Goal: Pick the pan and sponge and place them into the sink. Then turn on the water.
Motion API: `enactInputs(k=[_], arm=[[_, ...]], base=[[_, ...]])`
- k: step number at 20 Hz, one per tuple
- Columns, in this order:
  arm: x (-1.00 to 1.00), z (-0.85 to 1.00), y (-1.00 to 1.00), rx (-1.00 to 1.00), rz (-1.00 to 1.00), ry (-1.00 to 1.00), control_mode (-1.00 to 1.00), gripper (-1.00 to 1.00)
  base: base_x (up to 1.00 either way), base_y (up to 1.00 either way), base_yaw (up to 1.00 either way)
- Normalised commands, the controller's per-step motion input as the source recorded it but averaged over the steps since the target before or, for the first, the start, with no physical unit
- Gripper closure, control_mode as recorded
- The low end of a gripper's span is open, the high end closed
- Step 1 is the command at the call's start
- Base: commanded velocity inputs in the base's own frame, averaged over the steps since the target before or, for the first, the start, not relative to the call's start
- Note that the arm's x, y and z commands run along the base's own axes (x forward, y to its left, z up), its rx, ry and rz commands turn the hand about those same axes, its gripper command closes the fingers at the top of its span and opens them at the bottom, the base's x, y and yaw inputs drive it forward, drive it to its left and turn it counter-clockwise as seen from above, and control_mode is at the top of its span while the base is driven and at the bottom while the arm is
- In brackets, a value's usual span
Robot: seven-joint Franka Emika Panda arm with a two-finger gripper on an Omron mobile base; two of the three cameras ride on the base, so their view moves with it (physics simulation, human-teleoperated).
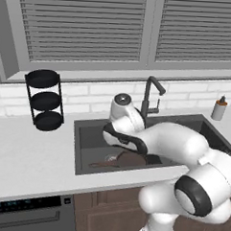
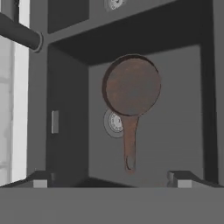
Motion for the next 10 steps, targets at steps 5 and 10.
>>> enactInputs(k=[5,10], arm=[[-0.99,0.47,-0.57,0.0,0.0,-0.34,-1.0,-1.0],[-0.8,0.38,-0.77,0.02,-0.04,-0.34,-1.0,-1.0]], base=[[0.0,0.0,0.0],[0.0,0.0,0.0]])
